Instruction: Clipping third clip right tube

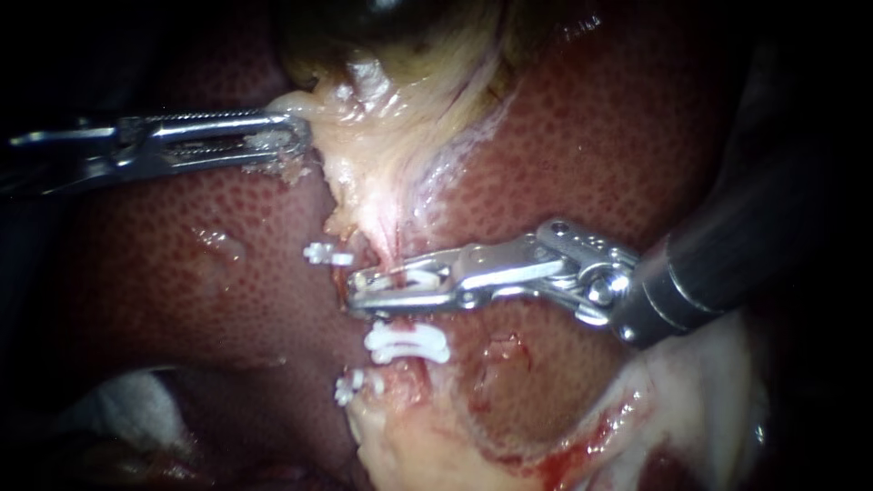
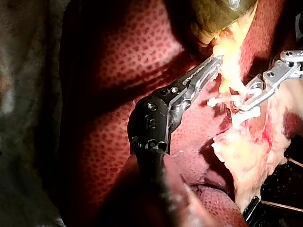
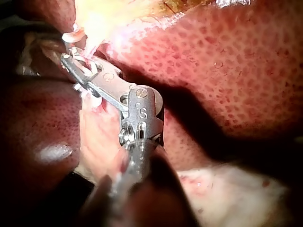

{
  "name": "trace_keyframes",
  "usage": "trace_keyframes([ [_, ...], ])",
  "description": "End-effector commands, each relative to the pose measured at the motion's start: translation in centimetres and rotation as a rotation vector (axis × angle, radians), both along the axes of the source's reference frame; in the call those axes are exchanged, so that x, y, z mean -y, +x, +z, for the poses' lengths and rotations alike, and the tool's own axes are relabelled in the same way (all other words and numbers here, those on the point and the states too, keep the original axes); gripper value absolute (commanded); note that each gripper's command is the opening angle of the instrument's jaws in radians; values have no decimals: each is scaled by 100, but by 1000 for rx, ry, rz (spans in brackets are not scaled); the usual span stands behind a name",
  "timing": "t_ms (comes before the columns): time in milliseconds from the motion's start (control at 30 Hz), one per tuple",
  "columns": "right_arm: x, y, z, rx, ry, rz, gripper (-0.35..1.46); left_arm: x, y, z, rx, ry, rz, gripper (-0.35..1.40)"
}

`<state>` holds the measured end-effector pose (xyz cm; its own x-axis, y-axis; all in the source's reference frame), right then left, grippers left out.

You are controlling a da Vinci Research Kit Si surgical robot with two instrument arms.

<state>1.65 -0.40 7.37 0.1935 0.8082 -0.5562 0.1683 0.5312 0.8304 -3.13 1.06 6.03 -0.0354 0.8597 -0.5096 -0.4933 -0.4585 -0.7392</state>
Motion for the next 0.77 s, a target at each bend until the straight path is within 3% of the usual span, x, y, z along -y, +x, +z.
trace_keyframes([
  [33, 0, 0, -2, 3, 17, -2, -35, 0, 0, 0, 0, 0, 0, -35],
  [767, 3, -5, 3, 9, 43, -4, -35, -1, 0, 3, 1, 0, 1, -35],
])
